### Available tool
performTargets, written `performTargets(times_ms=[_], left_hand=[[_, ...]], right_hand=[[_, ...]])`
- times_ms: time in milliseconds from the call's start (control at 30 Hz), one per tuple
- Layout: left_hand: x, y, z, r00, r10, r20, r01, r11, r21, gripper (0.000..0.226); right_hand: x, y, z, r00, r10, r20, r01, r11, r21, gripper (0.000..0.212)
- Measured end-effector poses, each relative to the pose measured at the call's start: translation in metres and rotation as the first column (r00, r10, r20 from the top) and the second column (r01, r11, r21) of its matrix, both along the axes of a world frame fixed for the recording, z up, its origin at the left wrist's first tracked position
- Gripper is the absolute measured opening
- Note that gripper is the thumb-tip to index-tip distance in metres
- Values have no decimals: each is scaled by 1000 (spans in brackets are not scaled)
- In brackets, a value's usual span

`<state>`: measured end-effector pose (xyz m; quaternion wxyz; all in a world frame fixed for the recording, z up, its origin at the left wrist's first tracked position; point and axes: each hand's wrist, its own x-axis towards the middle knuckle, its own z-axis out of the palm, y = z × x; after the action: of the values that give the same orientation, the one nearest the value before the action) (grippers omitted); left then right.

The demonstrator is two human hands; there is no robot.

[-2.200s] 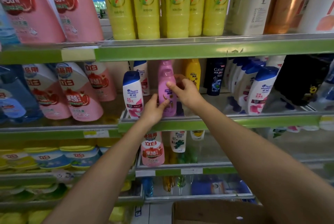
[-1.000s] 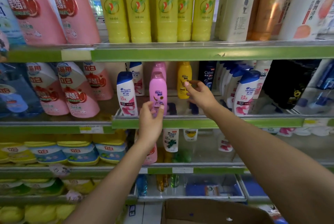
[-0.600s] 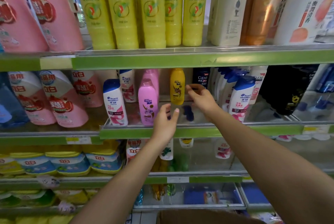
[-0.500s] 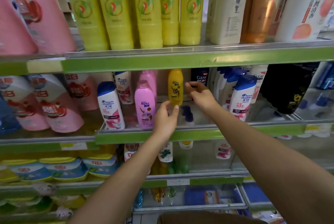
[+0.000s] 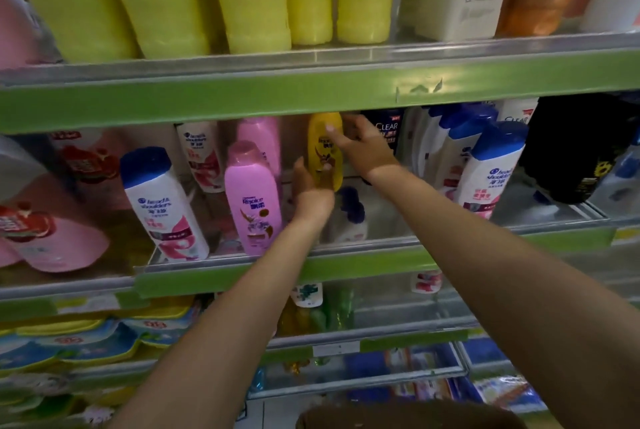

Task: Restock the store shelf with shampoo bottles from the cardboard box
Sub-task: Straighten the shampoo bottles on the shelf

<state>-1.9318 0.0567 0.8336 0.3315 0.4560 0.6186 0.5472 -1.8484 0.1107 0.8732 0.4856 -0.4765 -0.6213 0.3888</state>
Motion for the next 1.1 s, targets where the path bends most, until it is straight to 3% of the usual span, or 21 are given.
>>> performTargets(times_ms=[133, 433, 600, 767, 900, 1100], left_hand=[[-4, 18, -1, 995, 3, 102, -8, 999, 43, 35], [-3, 13, -9, 997, 23, -69, -19, 998, 64, 25], [-2, -3, -5, 992, -52, -117, 44, 997, -70, 41], [1, -25, 0, 988, -80, -132, 67, 993, -100, 37], [1, -42, 1, 983, -107, -151, 96, 992, -80, 34], [-1, -66, 0, 962, -129, -241, 115, 991, -73, 28]], right_hand=[[-5, 8, 0, 998, 10, 69, -13, 999, 38, 49], [-3, -1, -3, 995, 1, 99, -8, 998, 65, 41], [4, -20, -3, 997, 43, 70, -48, 997, 67, 35], [10, -42, -4, 997, 53, 59, -55, 998, 43, 38], [19, -61, -5, 996, 87, 6, -87, 996, 20, 22], [24, -86, -5, 994, 98, 54, -101, 993, 65, 42]])
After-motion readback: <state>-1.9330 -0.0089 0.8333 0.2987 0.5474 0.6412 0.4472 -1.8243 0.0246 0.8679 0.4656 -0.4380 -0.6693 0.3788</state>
